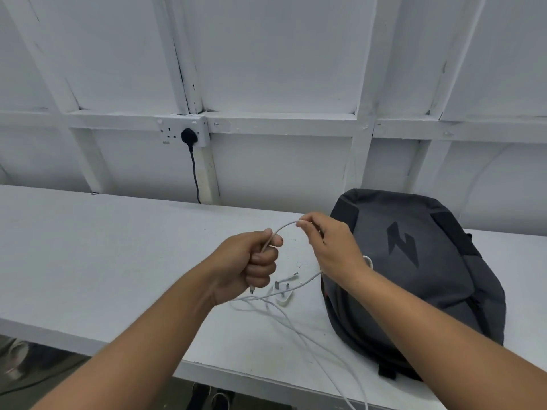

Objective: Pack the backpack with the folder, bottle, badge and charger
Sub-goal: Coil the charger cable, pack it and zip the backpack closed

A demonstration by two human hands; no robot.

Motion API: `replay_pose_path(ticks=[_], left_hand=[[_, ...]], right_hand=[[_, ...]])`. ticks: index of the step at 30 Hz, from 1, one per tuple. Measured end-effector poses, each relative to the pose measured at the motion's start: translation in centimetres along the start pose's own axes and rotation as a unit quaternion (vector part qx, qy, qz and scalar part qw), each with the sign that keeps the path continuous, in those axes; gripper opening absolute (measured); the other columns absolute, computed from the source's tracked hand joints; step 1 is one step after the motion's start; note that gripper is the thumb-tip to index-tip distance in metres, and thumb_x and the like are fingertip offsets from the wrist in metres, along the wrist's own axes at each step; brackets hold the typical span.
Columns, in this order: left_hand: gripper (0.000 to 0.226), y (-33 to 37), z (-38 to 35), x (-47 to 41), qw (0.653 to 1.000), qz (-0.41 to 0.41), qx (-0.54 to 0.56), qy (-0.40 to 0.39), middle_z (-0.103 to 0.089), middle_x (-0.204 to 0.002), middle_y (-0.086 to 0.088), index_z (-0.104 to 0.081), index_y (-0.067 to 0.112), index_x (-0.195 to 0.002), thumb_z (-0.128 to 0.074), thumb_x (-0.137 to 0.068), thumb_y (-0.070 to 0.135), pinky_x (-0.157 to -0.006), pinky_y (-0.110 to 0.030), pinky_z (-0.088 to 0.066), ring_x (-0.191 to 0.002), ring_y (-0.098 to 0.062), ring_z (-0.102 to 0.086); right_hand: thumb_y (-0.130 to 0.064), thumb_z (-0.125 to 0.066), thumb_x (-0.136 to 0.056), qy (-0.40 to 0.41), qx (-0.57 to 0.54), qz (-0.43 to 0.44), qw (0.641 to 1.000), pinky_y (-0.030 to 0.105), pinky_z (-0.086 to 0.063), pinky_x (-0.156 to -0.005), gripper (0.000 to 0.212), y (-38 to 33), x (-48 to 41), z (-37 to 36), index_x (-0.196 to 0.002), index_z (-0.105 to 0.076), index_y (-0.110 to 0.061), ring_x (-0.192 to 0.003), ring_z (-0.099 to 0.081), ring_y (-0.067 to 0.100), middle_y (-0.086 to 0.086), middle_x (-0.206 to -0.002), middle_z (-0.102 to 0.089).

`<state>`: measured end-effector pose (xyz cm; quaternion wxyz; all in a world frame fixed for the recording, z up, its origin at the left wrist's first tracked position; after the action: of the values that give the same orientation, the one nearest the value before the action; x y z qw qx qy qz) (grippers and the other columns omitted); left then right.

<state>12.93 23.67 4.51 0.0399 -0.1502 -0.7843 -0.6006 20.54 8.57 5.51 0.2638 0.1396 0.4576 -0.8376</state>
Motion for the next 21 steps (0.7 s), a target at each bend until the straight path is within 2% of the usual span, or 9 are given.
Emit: replay_pose_path(ticks=[3, 5, 6, 9, 12, 14, 16, 18, 21], left_hand=[[0.028, 1.7, -1.7, 0.3, 0.996, -0.066, 0.049, -0.018, -0.034, -0.059, 0.002, -0.054, 0.011, -0.084, -0.037, -0.106, 0.018, -0.043, -0.022, -0.028, -0.046, -0.011, -0.029], [0.027, 2.8, -2.8, 0.2, 0.99, -0.108, 0.082, -0.026, -0.049, -0.065, 0.0, -0.059, 0.009, -0.088, -0.038, -0.105, 0.013, -0.048, -0.021, -0.042, -0.052, -0.011, -0.045], [0.027, 3.4, -3.3, 0.1, 0.986, -0.125, 0.104, -0.029, -0.053, -0.068, -0.002, -0.061, 0.007, -0.091, -0.039, -0.105, 0.011, -0.05, -0.021, -0.044, -0.054, -0.011, -0.049], [0.024, 5.1, -3.9, -0.5, 0.97, -0.158, 0.185, -0.019, -0.05, -0.069, 0.0, -0.062, 0.003, -0.101, -0.04, -0.105, 0.011, -0.048, -0.019, -0.035, -0.052, -0.008, -0.04], [0.029, 6.0, -3.9, -1.5, 0.952, -0.18, 0.247, 0.018, -0.041, -0.06, 0.004, -0.064, 0.005, -0.102, -0.043, -0.107, 0.025, -0.047, -0.019, -0.027, -0.049, -0.007, -0.03], [0.034, 6.4, -3.7, -2.3, 0.947, -0.219, 0.226, 0.064, -0.041, -0.057, 0.005, -0.064, 0.005, -0.1, -0.043, -0.107, 0.032, -0.048, -0.019, -0.029, -0.047, -0.007, -0.032], [0.033, 6.7, -3.6, -2.6, 0.943, -0.259, 0.191, 0.089, -0.057, -0.065, 0.0, -0.064, 0.004, -0.101, -0.042, -0.108, 0.028, -0.052, -0.018, -0.043, -0.052, -0.007, -0.051], [0.032, 6.8, -3.5, -2.8, 0.941, -0.287, 0.152, 0.091, -0.074, -0.084, -0.009, -0.066, 0.002, -0.105, -0.041, -0.108, 0.023, -0.069, -0.023, -0.059, -0.073, -0.017, -0.072], [0.031, 6.6, -3.1, -2.7, 0.936, -0.331, 0.065, 0.101, -0.077, -0.104, -0.014, -0.068, 0.005, -0.111, -0.042, -0.107, 0.021, -0.088, -0.032, -0.06, -0.099, -0.028, -0.075]], right_hand=[[-0.031, -0.048, -0.105, -0.011, -0.004, -0.003, 1.0, 0.036, -0.045, -0.062, 0.023, -0.1, 0.5, -0.7, -0.088, -0.063, -0.029, -0.061, -0.051, 0.009, -0.01, -0.064, -0.055], [-0.029, -0.046, -0.106, -0.023, -0.019, -0.015, 0.999, 0.034, -0.043, -0.06, 0.031, -0.5, 1.3, -1.9, -0.078, -0.053, -0.04, -0.058, -0.051, 0.009, -0.007, -0.064, -0.057], [-0.028, -0.044, -0.106, -0.029, -0.025, -0.028, 0.999, 0.035, -0.044, -0.06, 0.034, -0.6, 1.8, -2.4, -0.075, -0.049, -0.042, -0.058, -0.052, 0.009, -0.006, -0.064, -0.058], [-0.027, -0.04, -0.105, -0.064, -0.045, -0.073, 0.994, 0.042, -0.05, -0.062, 0.032, -0.6, 3.7, -4.2, -0.077, -0.049, -0.039, -0.055, -0.053, 0.012, -0.006, -0.064, -0.059], [-0.027, -0.039, -0.105, -0.083, -0.08, -0.097, 0.989, 0.042, -0.051, -0.06, 0.024, -1.0, 5.2, -5.1, -0.086, -0.052, -0.033, -0.056, -0.06, 0.021, -0.004, -0.063, -0.061], [-0.026, -0.038, -0.105, -0.076, -0.095, -0.11, 0.986, 0.035, -0.048, -0.056, 0.024, -1.3, 5.5, -5.3, -0.087, -0.053, -0.031, -0.053, -0.059, 0.016, -0.001, -0.063, -0.063], [-0.024, -0.039, -0.105, -0.074, -0.086, -0.12, 0.986, 0.03, -0.043, -0.054, 0.023, -1.4, 5.8, -5.2, -0.088, -0.054, -0.029, -0.052, -0.055, 0.009, 0.001, -0.065, -0.066], [-0.026, -0.039, -0.103, -0.073, -0.062, -0.126, 0.987, 0.036, -0.045, -0.056, 0.021, -1.3, 6.1, -5.0, -0.089, -0.055, -0.029, -0.056, -0.056, 0.011, 0.0, -0.069, -0.069], [-0.026, -0.039, -0.104, -0.096, -0.024, -0.126, 0.987, 0.039, -0.053, -0.064, 0.018, -1.4, 6.2, -4.5, -0.098, -0.056, -0.03, -0.066, -0.062, 0.014, -0.004, -0.077, -0.071]])
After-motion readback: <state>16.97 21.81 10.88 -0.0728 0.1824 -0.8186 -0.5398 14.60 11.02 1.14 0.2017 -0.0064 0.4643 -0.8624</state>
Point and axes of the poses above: each hand's wrist, its own x-axis away from the middle knuckle, its own z-axis out of the back of the hand, y = z × x, the point moved 6 cm from there along -x, towards the middle knuckle
